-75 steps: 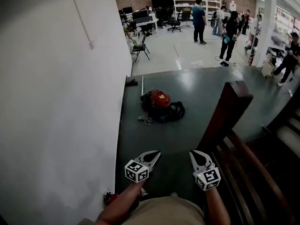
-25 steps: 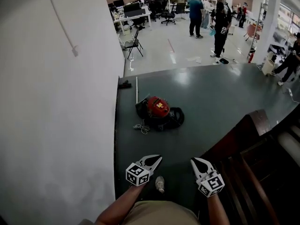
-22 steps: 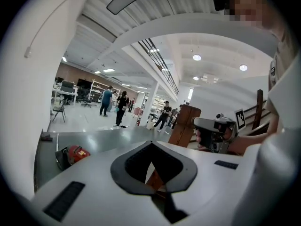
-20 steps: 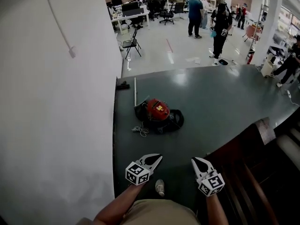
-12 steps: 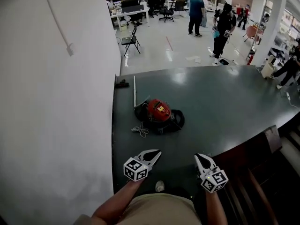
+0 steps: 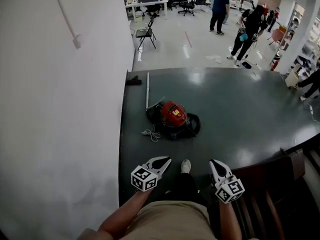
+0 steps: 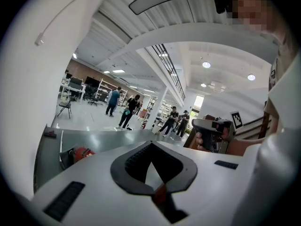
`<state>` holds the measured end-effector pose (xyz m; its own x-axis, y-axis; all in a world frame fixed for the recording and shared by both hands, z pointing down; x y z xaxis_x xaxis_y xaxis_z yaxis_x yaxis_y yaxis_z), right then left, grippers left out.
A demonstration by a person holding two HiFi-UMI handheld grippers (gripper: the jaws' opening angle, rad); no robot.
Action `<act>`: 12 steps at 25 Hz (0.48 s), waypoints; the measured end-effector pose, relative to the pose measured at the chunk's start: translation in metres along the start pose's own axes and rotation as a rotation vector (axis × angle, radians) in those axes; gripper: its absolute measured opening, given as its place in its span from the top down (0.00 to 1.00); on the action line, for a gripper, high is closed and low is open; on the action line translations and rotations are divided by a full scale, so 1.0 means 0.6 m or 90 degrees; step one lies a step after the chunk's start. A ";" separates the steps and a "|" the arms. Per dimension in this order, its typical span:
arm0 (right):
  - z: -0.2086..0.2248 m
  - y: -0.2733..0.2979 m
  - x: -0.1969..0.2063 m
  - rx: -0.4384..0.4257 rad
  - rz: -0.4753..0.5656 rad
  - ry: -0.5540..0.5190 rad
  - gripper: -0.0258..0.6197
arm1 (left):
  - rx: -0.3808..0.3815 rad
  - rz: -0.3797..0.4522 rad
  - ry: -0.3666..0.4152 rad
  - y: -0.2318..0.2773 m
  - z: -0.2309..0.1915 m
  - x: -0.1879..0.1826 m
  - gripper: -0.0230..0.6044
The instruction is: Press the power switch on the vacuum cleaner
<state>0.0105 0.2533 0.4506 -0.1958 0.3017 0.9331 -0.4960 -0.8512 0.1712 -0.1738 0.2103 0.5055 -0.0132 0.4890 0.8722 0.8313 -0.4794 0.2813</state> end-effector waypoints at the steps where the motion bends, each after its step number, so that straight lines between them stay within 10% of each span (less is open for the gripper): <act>1: 0.009 0.013 0.002 -0.003 -0.004 0.003 0.94 | -0.005 -0.001 -0.001 0.004 -0.008 -0.002 0.95; 12: 0.194 0.242 -0.038 -0.058 -0.030 0.021 0.95 | -0.076 -0.036 -0.009 0.145 -0.162 -0.089 0.95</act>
<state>0.0416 0.0728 0.4914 -0.1975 0.3563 0.9132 -0.5801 -0.7934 0.1841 -0.1550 0.0715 0.5221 -0.0496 0.5276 0.8481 0.7574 -0.5337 0.3763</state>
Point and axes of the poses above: the fingertips, and each gripper's own axes: y forward along the fingers, z to its right, x out of its underside, the point moved 1 cm from there along -y, backward along the fingers, and after that the axes turned 2 degrees about -z, right-handed, at the moved point
